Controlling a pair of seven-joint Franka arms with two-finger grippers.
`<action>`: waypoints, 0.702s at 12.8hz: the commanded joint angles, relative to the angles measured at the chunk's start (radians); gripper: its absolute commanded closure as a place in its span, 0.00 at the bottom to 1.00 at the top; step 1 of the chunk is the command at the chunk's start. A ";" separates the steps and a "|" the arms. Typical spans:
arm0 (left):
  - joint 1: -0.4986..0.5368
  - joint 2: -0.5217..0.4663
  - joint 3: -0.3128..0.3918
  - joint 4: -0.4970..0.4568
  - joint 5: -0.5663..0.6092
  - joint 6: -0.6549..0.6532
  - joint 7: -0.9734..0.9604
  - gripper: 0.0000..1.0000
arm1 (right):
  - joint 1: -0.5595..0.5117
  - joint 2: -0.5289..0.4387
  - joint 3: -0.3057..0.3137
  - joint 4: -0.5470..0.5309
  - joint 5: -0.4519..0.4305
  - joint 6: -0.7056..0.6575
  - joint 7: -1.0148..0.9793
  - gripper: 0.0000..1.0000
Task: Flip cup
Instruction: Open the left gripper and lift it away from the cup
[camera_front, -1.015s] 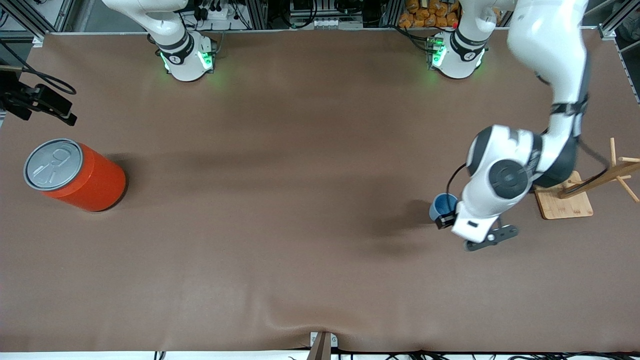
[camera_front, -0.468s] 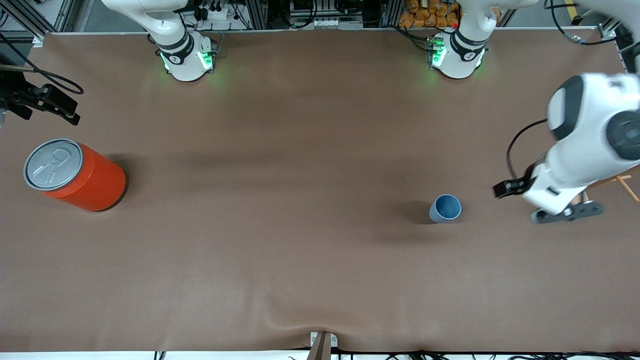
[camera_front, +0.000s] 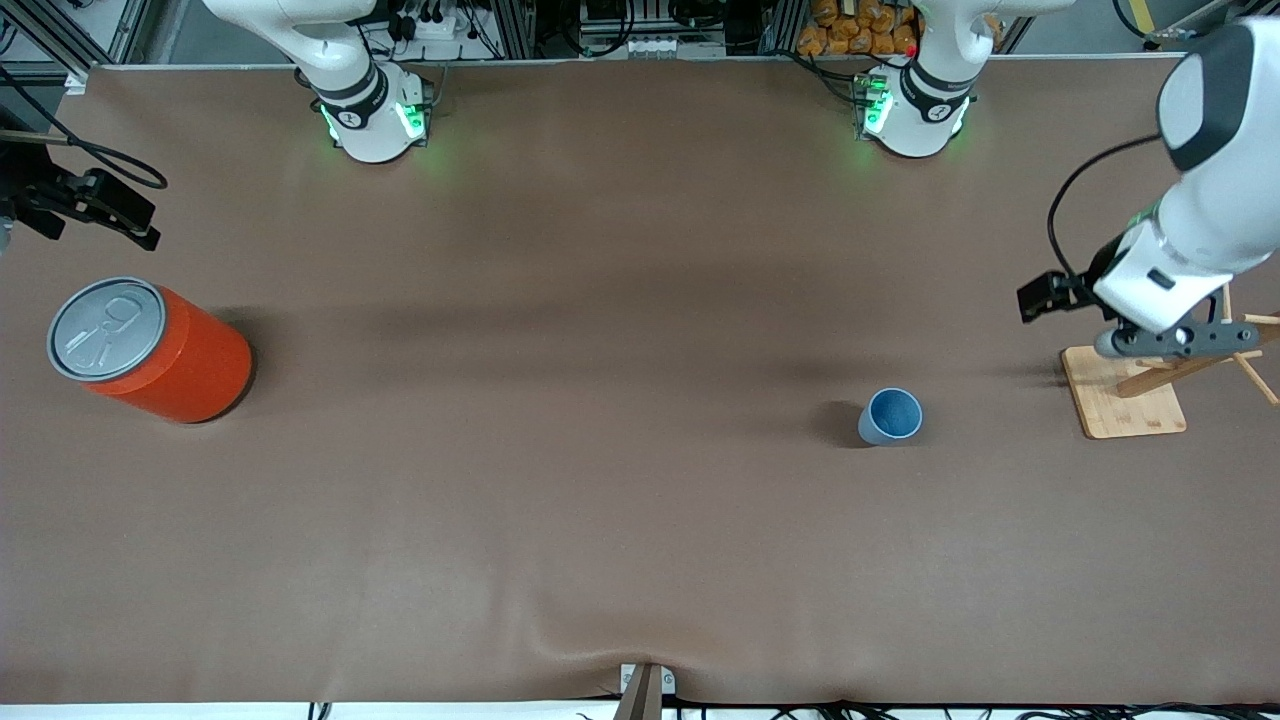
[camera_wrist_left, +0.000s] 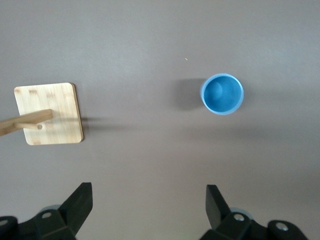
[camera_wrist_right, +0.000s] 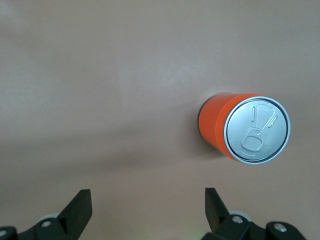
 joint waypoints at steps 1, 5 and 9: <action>-0.006 0.003 -0.019 0.087 -0.013 -0.087 0.054 0.00 | -0.005 0.010 0.002 0.016 -0.004 -0.013 0.000 0.00; -0.008 -0.001 -0.012 0.190 0.002 -0.171 0.108 0.00 | -0.011 0.010 -0.001 0.017 0.031 -0.009 -0.002 0.00; -0.052 -0.001 -0.009 0.259 -0.013 -0.267 0.120 0.00 | -0.009 0.010 -0.001 0.016 0.033 -0.012 -0.002 0.00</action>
